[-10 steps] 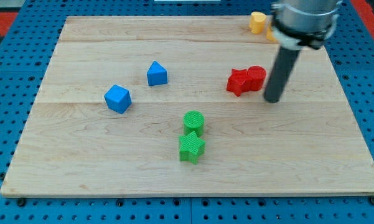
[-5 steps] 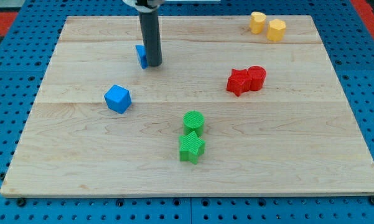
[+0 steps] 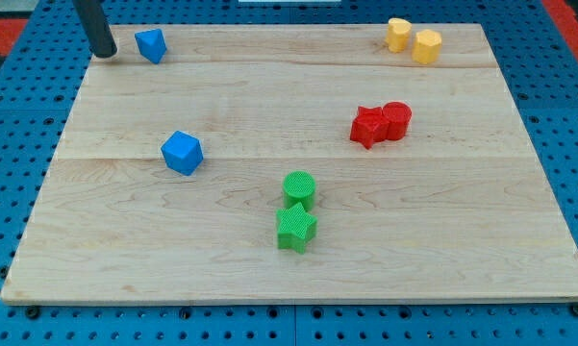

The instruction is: Move the blue triangle towards the top center of the board

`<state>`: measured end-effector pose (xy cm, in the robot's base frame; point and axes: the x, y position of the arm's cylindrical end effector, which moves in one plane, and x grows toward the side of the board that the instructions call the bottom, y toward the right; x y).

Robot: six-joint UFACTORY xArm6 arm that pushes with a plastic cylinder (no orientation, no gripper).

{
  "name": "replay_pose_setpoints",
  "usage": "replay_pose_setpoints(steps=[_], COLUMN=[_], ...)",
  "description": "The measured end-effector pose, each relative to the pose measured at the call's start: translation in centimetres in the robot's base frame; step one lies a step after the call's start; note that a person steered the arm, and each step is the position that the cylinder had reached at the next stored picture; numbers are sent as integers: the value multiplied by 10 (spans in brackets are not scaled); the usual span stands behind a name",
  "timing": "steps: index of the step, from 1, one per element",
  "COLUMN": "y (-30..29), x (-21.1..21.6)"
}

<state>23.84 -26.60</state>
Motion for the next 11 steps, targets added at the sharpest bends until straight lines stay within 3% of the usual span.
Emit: replay_pose_setpoints(steps=[3, 4, 5, 6, 7, 8, 11], y=[154, 146, 87, 99, 139, 167, 40], x=[9, 29, 10, -28, -23, 3, 201])
